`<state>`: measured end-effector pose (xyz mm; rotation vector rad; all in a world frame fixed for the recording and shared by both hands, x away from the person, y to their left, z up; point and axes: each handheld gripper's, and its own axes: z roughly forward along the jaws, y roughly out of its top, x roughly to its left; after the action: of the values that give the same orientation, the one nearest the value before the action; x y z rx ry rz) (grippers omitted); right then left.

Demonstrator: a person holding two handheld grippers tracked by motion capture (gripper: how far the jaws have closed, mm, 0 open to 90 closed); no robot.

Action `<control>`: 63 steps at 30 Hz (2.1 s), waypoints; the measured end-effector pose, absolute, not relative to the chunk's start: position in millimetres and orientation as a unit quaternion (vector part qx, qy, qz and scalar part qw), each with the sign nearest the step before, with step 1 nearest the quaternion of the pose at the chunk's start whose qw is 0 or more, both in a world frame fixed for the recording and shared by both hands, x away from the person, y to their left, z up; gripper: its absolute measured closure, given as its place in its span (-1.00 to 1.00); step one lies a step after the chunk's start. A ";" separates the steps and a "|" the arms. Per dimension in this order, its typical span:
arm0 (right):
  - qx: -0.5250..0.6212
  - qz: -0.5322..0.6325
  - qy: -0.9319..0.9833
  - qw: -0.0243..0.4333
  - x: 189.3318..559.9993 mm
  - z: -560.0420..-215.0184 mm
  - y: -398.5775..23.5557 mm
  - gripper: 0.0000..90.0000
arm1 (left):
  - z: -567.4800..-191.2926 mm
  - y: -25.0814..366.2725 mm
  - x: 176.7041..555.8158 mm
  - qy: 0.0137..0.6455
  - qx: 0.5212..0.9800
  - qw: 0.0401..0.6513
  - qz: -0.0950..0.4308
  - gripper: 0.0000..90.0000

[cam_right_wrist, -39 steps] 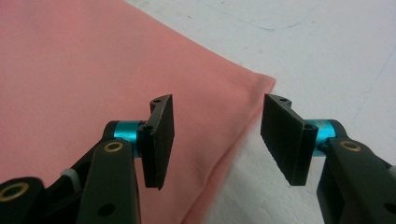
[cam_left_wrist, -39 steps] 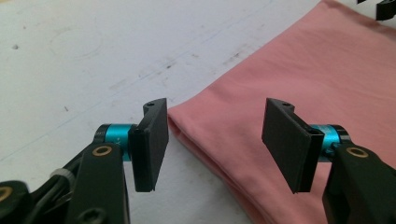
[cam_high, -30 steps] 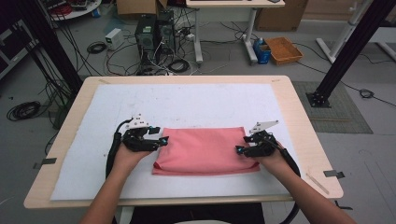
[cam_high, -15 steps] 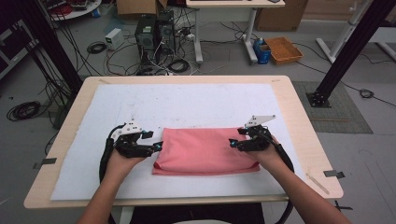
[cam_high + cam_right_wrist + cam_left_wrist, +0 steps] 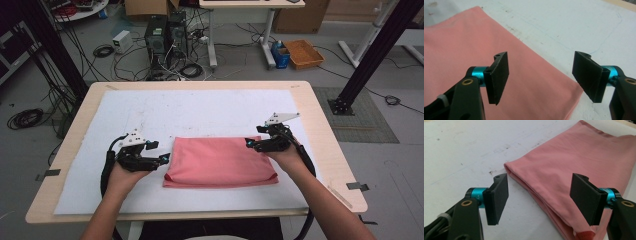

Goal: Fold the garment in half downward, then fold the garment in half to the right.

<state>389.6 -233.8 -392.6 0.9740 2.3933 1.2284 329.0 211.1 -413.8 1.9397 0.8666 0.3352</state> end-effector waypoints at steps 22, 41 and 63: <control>0.313 0.456 0.824 0.127 399.5 -375.0 -212.9 -0.53 | -423.9 201.1 320.6 0.341 0.812 0.462 0.104 -0.45; 0.287 0.441 0.843 0.108 413.8 -377.2 -169.9 -0.53 | -449.0 196.3 314.7 0.374 0.827 0.406 0.105 -0.26; 0.252 0.438 0.857 0.104 423.7 -370.0 -123.3 -0.52 | -450.9 180.9 277.2 0.344 0.835 0.416 0.105 0.18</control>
<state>423.7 -123.3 -370.0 0.7426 2.5264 1.2911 277.2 180.9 -450.9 2.0977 0.8644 0.2626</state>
